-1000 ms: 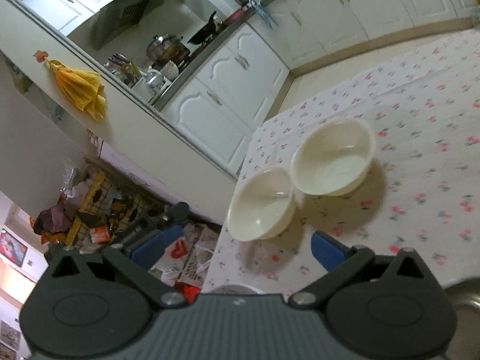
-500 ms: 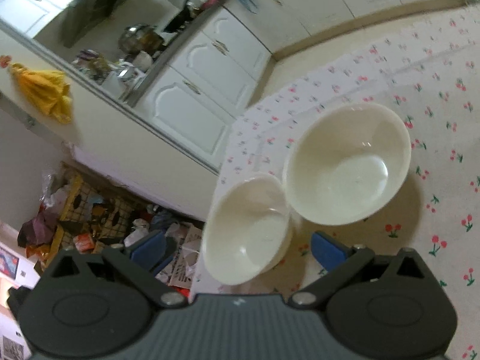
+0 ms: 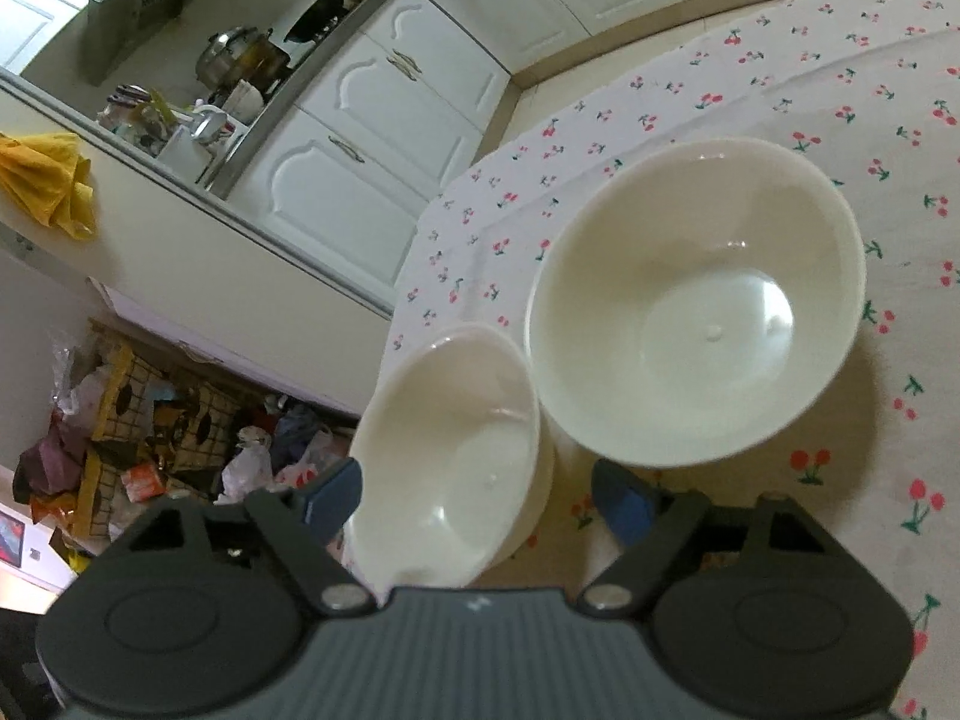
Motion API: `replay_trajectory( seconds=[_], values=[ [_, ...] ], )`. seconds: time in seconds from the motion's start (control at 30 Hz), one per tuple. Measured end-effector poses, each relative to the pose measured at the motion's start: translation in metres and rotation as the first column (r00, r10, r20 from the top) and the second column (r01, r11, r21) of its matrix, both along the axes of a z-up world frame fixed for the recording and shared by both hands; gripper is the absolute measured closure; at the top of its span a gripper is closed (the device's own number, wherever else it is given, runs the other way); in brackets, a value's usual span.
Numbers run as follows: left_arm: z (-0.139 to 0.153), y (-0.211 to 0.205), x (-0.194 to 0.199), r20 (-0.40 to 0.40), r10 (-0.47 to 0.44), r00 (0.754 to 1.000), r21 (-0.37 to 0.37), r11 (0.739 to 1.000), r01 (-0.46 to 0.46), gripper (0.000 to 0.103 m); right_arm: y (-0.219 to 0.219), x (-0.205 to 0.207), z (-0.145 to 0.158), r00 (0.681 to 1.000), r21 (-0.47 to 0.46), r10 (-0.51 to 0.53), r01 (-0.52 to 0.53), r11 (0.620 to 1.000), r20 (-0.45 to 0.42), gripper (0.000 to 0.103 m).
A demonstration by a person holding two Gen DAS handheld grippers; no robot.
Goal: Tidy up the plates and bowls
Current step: 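Move both tools to the nearer cream plastic bowl, then grip the cream bowl rim with both tools and lift it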
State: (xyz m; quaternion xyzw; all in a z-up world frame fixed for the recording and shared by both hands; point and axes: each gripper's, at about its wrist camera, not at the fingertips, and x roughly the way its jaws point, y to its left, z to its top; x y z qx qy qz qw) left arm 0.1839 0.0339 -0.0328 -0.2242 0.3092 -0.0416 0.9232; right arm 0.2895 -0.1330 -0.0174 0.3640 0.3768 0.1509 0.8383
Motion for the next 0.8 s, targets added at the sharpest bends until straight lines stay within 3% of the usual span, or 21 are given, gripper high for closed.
replay_trajectory(
  seconds=[0.17, 0.47, 0.7, 0.8],
  values=[
    [-0.001, -0.002, 0.002, -0.001, -0.014, 1.0, 0.006, 1.0, 0.014, 0.058, 0.003, 0.004, 0.0, 1.0, -0.042, -0.001, 0.001, 0.999, 0.007, 0.049],
    [-0.005, -0.005, 0.005, -0.016, -0.023, 1.0, 0.005, 1.0, 0.023, 0.064, 0.0, 0.004, -0.006, 0.999, -0.038, 0.044, -0.044, 0.998, -0.001, 0.073],
    [-0.007, -0.01, 0.007, -0.022, -0.053, 0.998, -0.013, 0.999, 0.053, 0.064, 0.009, -0.003, -0.003, 0.987, -0.069, 0.158, -0.159, 0.985, -0.017, 0.073],
    [-0.008, -0.011, 0.007, -0.027, -0.053, 0.998, -0.008, 0.999, 0.053, 0.064, 0.005, -0.004, -0.001, 0.988, -0.047, 0.152, -0.153, 0.987, -0.029, 0.051]
  ],
)
